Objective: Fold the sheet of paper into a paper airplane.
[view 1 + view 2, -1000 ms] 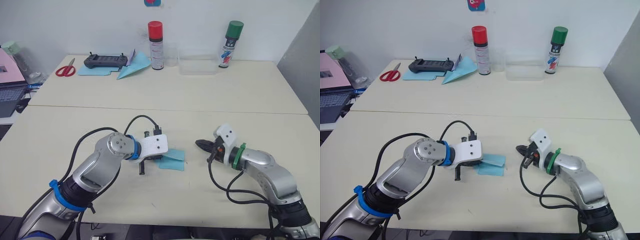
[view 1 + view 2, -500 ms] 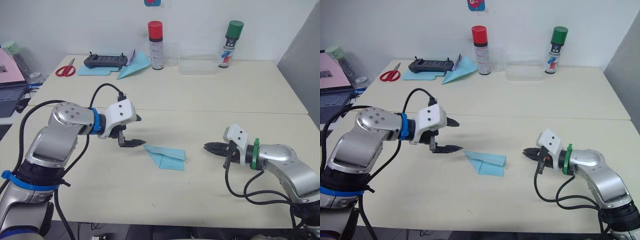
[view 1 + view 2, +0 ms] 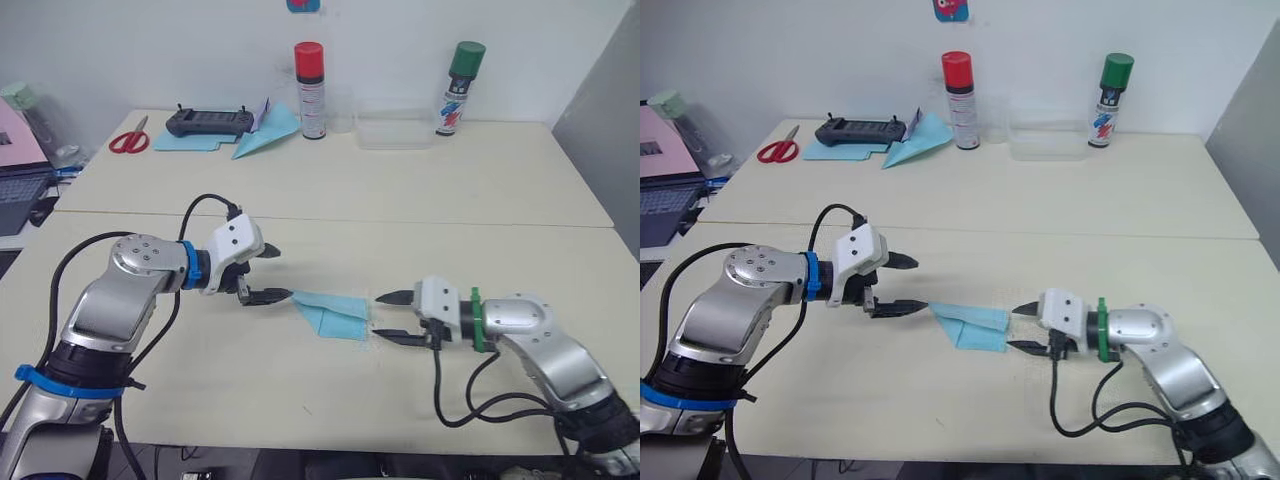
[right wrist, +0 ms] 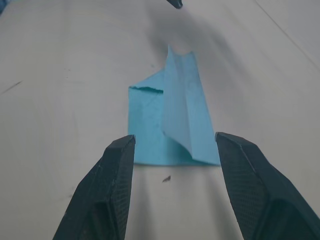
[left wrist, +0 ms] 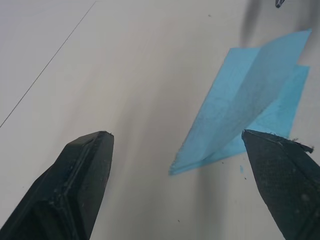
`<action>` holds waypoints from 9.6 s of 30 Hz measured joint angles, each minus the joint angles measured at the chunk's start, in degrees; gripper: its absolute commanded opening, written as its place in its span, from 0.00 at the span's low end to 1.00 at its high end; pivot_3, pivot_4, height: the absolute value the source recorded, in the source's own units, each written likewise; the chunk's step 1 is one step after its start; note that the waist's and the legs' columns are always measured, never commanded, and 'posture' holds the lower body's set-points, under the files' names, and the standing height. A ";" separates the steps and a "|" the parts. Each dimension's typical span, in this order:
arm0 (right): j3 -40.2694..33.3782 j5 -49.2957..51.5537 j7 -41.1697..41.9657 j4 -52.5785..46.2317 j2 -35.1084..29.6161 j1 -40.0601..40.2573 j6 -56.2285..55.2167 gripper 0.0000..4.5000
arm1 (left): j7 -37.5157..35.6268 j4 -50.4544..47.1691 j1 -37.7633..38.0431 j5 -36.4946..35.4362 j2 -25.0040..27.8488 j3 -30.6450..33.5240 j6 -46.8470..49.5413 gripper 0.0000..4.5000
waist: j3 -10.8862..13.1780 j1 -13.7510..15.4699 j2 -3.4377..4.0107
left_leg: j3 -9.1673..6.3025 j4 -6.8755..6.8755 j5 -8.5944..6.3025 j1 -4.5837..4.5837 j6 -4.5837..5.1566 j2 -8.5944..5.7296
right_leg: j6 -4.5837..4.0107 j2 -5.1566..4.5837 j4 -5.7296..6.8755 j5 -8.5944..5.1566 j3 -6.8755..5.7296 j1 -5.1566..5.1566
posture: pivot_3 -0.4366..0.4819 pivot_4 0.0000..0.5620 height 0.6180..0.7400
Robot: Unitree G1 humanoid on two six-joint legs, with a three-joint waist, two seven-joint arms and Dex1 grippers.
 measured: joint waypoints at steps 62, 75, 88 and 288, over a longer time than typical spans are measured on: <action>-6.24 13.57 4.82 -12.74 -5.62 5.71 13.74 0.27 | -1.27 2.47 3.88 -0.86 -8.28 -13.90 -2.14 0.00 | 0.00 0.37 -0.01 | -0.05 0.07 0.00 0.07 0.00 -0.03 | -0.02 -0.02 0.02 0.02 -0.03 0.17 | 0.48 0.27 1.00; -6.06 10.42 4.86 -12.58 -7.05 7.58 8.21 0.41 | -2.10 4.59 4.44 -0.15 -8.69 -14.00 -5.89 0.00 | -0.03 0.39 -0.01 | -0.06 0.07 0.00 0.18 0.00 -0.03 | 0.00 -0.02 0.01 0.01 -0.04 0.27 | 0.48 0.27 1.00; 4.34 -5.81 2.91 1.10 1.27 4.88 -15.38 0.63 | -3.22 4.89 3.55 -0.29 -8.72 -14.02 -4.15 0.00 | -0.05 0.24 -0.03 | -0.06 0.08 0.00 0.26 -0.01 -0.02 | 0.00 -0.01 0.01 0.00 -0.04 0.35 | 0.48 0.27 1.00; 2.88 2.19 -3.76 4.44 7.17 2.07 11.80 0.09 | 1.56 3.62 8.56 0.41 -7.42 -13.22 -11.89 0.00 | -0.38 0.21 -0.42 | 0.04 -0.16 -0.01 0.55 -0.02 0.03 | -0.15 -0.06 -0.12 -0.07 0.03 0.51 | 0.48 0.27 1.00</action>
